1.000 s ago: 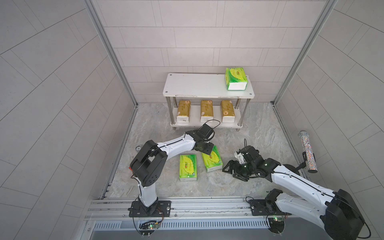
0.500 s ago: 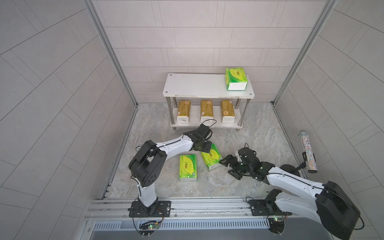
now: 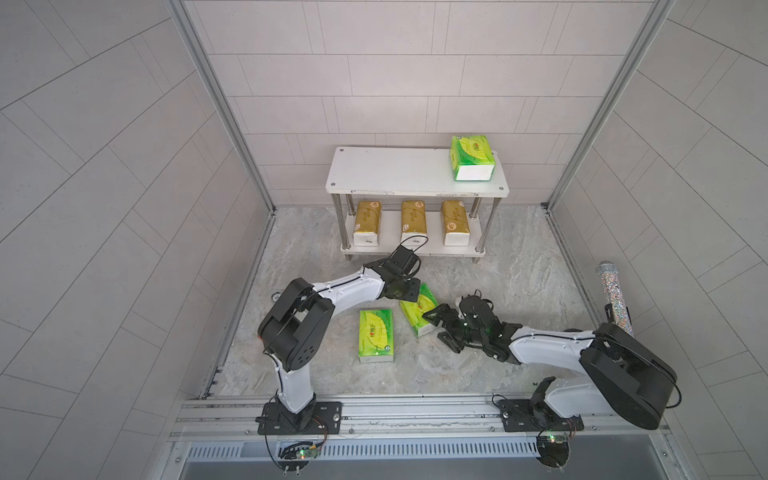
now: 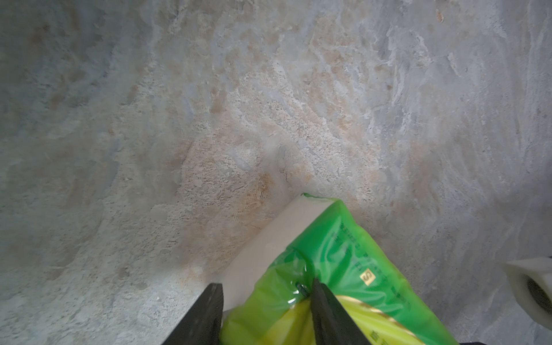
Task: Place the tissue boxes on the shelf by color
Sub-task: Pick up the box of tissues from the center of the board.
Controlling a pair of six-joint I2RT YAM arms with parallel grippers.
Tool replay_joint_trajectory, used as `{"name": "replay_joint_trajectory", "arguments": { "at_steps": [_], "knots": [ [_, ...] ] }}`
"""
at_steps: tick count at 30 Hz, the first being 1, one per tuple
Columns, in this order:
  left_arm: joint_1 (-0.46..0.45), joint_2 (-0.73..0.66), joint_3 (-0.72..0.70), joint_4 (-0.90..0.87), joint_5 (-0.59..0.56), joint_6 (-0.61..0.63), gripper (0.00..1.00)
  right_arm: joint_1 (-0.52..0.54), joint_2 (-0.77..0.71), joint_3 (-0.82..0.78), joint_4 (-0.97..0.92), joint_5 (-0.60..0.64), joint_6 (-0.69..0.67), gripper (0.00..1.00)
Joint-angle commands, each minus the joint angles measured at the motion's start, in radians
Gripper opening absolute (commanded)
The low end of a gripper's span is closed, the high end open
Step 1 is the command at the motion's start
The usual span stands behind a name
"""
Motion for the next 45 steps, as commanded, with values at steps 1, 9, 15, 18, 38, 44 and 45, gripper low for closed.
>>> {"name": "replay_joint_trajectory", "arguments": {
  "at_steps": [1, 9, 15, 18, 38, 44, 45],
  "knots": [
    [0.009, 0.108, -0.082, -0.182, -0.058, -0.014, 0.53, 0.019, 0.054, 0.017, 0.148, 0.079, 0.04, 0.93],
    [0.009, 0.093, -0.093, -0.178, -0.015, -0.031, 0.52, 0.035, 0.121, 0.018, 0.245, 0.156, 0.083, 0.76],
    [0.011, 0.022, -0.075, -0.207, -0.03, -0.036, 0.56, 0.038, 0.044, 0.066, 0.132, 0.162, 0.024, 0.63],
    [0.021, -0.042, -0.015, -0.256, -0.05, -0.03, 0.6, 0.038, -0.044, 0.11, -0.022, 0.181, -0.05, 0.59],
    [0.238, -0.366, 0.173, -0.546, -0.233, -0.006, 0.73, 0.011, -0.289, 0.476, -0.638, 0.072, -0.387, 0.5],
    [0.314, -0.487, 0.108, -0.553, -0.293, -0.014, 0.75, 0.01, -0.329, 0.667, -0.759, 0.062, -0.392, 0.51],
    [0.321, -0.499, 0.099, -0.555, -0.3, -0.017, 0.75, 0.01, -0.33, 0.696, -0.762, 0.063, -0.387, 0.5]
  ]
}}
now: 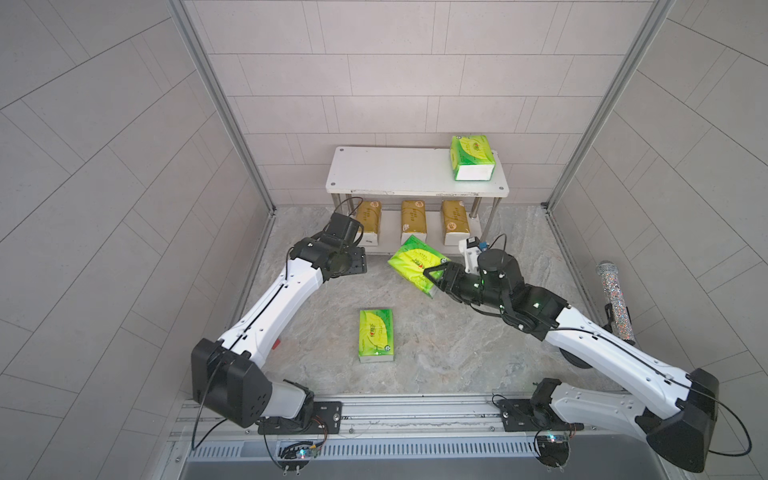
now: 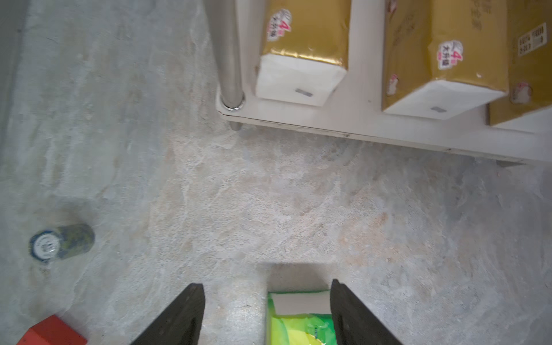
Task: Place the tissue boxes on the shelf by color
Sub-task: Pick up the box of tissues from the center of the board, then place a box of tissues on the shelf.
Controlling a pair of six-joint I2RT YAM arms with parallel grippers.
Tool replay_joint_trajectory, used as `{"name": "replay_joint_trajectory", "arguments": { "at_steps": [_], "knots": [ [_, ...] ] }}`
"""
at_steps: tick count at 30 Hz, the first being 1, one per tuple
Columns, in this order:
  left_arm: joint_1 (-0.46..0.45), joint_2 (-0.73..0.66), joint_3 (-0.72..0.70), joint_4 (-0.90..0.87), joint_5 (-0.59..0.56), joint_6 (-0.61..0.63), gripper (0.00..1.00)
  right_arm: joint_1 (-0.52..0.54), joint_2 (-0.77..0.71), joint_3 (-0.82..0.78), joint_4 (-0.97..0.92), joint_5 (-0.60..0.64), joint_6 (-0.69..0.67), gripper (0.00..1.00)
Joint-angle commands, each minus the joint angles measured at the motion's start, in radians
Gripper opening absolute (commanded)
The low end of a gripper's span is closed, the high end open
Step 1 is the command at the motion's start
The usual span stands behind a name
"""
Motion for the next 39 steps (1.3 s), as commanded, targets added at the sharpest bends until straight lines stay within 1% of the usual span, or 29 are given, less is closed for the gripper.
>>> {"name": "replay_joint_trajectory", "arguments": {
  "at_steps": [1, 3, 6, 10, 15, 20, 25, 30, 33, 39],
  "knots": [
    [0.025, -0.053, -0.04, -0.041, -0.055, 0.001, 0.75, -0.003, -0.016, 0.097, -0.081, -0.011, -0.028, 0.5],
    [0.033, -0.059, -0.055, -0.047, -0.056, -0.004, 0.76, -0.003, -0.008, 0.163, -0.085, 0.011, -0.021, 0.5],
    [0.036, -0.055, -0.071, -0.056, -0.046, -0.012, 0.76, -0.003, 0.024, 0.268, -0.073, 0.075, -0.014, 0.5],
    [0.037, -0.059, -0.084, -0.058, 0.005, -0.02, 0.76, -0.003, 0.118, 0.397, -0.035, 0.183, -0.027, 0.5],
    [0.035, -0.07, -0.097, -0.063, 0.036, -0.024, 0.76, -0.003, 0.242, 0.468, 0.046, 0.334, 0.031, 0.5],
    [0.035, -0.1, -0.116, -0.071, 0.044, -0.025, 0.75, 0.003, 0.34, 0.526, 0.154, 0.484, 0.028, 0.5],
    [0.036, -0.126, -0.136, -0.08, 0.045, -0.023, 0.76, 0.003, 0.424, 0.604, 0.223, 0.548, 0.018, 0.51],
    [0.036, -0.138, -0.136, -0.087, 0.039, -0.016, 0.76, 0.002, 0.482, 0.637, 0.267, 0.607, 0.073, 0.52],
    [0.036, -0.144, -0.141, -0.086, 0.044, -0.017, 0.76, 0.0, 0.517, 0.665, 0.294, 0.651, 0.073, 0.53],
    [0.036, -0.151, -0.158, -0.086, 0.049, -0.022, 0.76, -0.009, 0.599, 0.747, 0.288, 0.666, 0.08, 0.55]
  ]
}}
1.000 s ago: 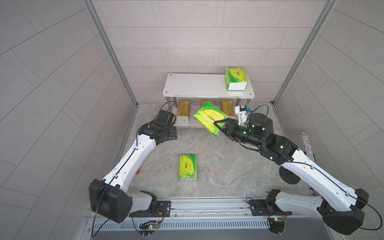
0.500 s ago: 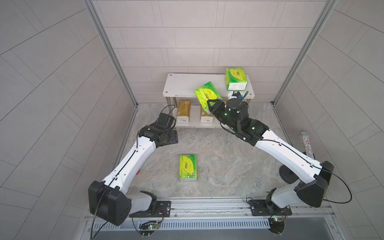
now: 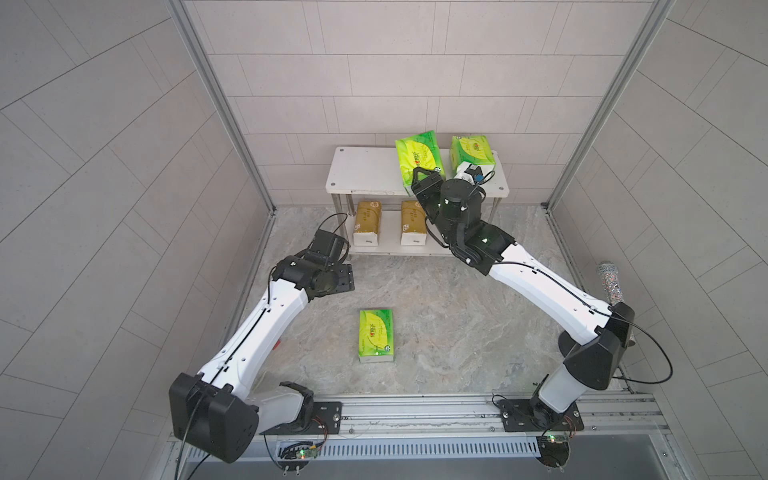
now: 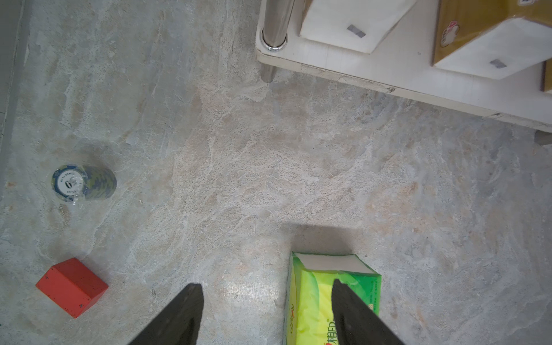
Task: Place the tissue boxes on the shelf by color
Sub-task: Place a box of tissues on the shelf.
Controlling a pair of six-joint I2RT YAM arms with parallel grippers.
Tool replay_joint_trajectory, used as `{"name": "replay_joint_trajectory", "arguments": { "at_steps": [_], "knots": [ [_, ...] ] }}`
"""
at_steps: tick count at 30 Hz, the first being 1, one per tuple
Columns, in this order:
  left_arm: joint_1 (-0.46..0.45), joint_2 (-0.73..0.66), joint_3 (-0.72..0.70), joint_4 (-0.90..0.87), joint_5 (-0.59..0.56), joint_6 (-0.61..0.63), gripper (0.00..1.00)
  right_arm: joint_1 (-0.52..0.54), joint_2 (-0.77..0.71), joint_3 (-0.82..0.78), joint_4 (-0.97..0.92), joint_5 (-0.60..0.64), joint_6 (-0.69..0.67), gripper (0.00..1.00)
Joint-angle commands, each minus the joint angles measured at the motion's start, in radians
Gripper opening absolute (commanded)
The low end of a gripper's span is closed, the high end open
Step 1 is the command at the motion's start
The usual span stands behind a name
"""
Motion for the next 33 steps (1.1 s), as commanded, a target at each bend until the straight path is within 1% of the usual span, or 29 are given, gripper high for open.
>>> {"name": "replay_joint_trajectory", "arguments": {
  "at_steps": [1, 5, 13, 17, 21, 26, 33],
  "knots": [
    [0.004, -0.022, -0.014, -0.019, -0.001, 0.0, 0.76, -0.004, 0.026, 0.047, 0.038, 0.043, 0.016, 0.55],
    [0.004, -0.028, -0.014, -0.02, -0.001, -0.001, 0.76, -0.008, 0.056, 0.05, 0.058, 0.08, 0.031, 0.55],
    [0.004, -0.036, -0.017, -0.019, -0.01, -0.002, 0.76, -0.025, 0.121, 0.117, 0.033, 0.084, 0.076, 0.56],
    [0.005, -0.046, -0.021, -0.02, -0.03, -0.003, 0.76, -0.034, 0.132, 0.134, 0.014, 0.092, 0.078, 0.6],
    [0.004, -0.053, -0.027, -0.013, -0.04, -0.006, 0.76, -0.05, 0.153, 0.166, -0.014, 0.068, 0.09, 0.64],
    [0.005, -0.055, -0.027, -0.007, -0.048, -0.007, 0.76, -0.053, 0.173, 0.192, -0.033, 0.047, 0.1, 0.64],
    [0.004, -0.055, -0.03, -0.001, -0.051, -0.007, 0.76, -0.052, 0.2, 0.227, -0.048, 0.06, 0.11, 0.65]
  ]
}}
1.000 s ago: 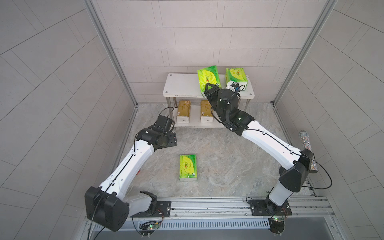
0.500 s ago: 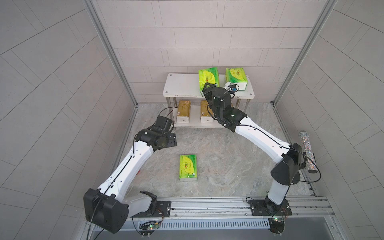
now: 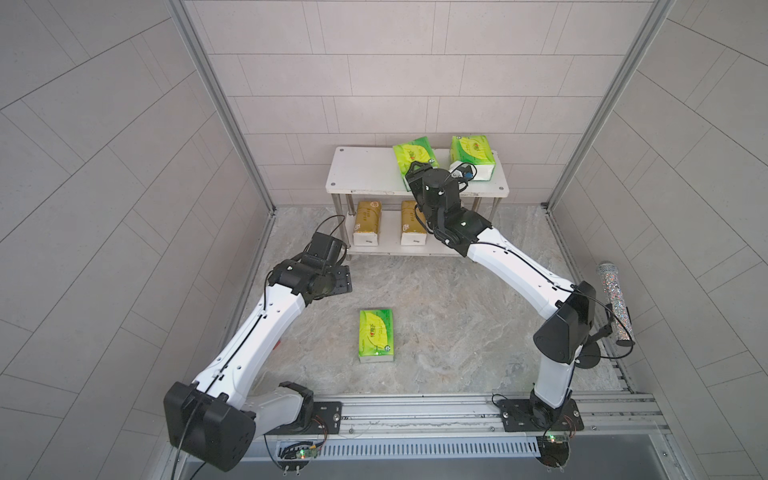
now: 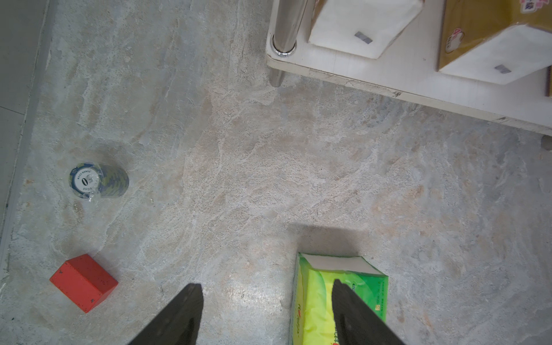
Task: Place the tissue boxes on the shelf by color
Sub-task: Place a box of tissues on the shelf.
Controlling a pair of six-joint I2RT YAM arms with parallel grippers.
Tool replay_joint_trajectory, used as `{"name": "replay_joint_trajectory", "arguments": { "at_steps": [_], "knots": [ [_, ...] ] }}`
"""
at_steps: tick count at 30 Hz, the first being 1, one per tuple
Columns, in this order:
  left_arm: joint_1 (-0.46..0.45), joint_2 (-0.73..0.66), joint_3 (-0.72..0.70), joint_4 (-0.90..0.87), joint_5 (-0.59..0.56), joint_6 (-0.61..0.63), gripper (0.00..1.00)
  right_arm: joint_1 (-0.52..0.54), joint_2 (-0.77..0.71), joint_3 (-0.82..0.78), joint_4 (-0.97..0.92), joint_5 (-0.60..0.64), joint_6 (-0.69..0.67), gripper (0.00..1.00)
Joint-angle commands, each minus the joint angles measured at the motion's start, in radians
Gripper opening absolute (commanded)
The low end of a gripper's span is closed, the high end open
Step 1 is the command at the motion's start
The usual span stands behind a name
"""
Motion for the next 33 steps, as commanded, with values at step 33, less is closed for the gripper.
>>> {"name": "replay_joint_trajectory", "arguments": {
  "at_steps": [33],
  "knots": [
    [0.001, 0.004, 0.142, -0.019, 0.014, 0.022, 0.76, -0.007, -0.221, -0.066, -0.228, -0.27, -0.257, 0.85]
  ]
}}
